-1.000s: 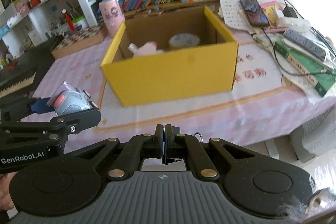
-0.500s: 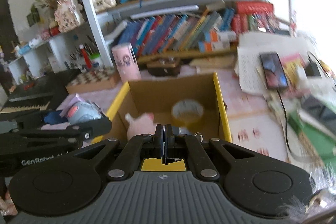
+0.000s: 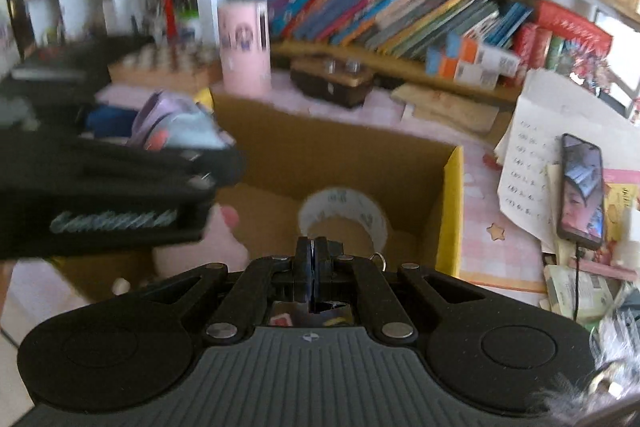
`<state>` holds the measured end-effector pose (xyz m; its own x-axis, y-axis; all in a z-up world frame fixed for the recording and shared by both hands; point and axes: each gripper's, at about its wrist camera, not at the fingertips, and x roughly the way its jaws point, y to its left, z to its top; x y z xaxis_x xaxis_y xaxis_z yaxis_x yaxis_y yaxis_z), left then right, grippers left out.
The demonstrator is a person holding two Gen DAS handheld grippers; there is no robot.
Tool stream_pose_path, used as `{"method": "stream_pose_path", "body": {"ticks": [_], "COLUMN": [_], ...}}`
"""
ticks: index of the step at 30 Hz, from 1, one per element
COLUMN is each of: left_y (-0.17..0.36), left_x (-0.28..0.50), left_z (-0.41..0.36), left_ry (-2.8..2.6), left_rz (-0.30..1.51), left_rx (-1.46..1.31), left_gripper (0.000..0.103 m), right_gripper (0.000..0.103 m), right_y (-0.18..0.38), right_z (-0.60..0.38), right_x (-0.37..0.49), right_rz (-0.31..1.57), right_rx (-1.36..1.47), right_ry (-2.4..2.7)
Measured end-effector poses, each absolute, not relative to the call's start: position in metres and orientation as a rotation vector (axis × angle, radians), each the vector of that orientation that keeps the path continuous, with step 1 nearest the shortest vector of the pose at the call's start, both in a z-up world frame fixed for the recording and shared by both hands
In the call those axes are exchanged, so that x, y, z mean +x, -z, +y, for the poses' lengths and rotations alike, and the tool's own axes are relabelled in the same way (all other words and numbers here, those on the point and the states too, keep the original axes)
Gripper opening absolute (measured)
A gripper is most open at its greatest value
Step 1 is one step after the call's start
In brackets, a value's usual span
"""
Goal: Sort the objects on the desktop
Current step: 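Lower the truck and clip into the box and open both grippers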
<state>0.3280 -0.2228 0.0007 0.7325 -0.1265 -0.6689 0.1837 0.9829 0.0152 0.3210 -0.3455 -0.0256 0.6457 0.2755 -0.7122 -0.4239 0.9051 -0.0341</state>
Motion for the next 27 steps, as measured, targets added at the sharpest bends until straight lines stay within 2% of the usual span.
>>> {"method": "stream_pose_path", "body": {"ticks": [10,14,15,18,19,22,24,27], "left_y": [0.038,0.035,0.033,0.022,0.017,0.0,-0.014,-0.035], "left_x": [0.372,0.367,0.363,0.35,0.346,0.331,0.316,0.287], "left_z": [-0.244,-0.245,-0.244,-0.242,-0.242,-0.243,-0.24,-0.226], "left_ry": [0.172,0.169,0.164,0.144,0.144,0.147,0.137,0.113], "left_rz": [0.903,0.876,0.857,0.76,0.732,0.656,0.592,0.488], "left_rx": [0.202,0.207,0.201,0.195,0.204,0.228,0.235,0.236], "left_gripper": [0.064,0.068,0.073,0.074,0.074,0.076,0.091,0.096], "right_gripper": [0.003,0.005,0.009,0.036,0.039,0.04,0.044,0.051], "right_y": [0.045,0.046,0.045,0.039,0.037,0.027,0.017,0.001], "right_z": [-0.332,-0.332,-0.334,-0.337,-0.338,-0.342,-0.346,-0.351], "right_x": [0.348,0.35,0.349,0.344,0.341,0.331,0.319,0.297], "right_rz": [0.885,0.911,0.901,0.857,0.835,0.798,0.756,0.681], "right_rx": [-0.289,-0.278,-0.267,-0.233,-0.229,-0.197,-0.157,-0.111], "right_ry": [-0.448,-0.459,-0.459,-0.454,-0.449,-0.428,-0.406,-0.367]}}
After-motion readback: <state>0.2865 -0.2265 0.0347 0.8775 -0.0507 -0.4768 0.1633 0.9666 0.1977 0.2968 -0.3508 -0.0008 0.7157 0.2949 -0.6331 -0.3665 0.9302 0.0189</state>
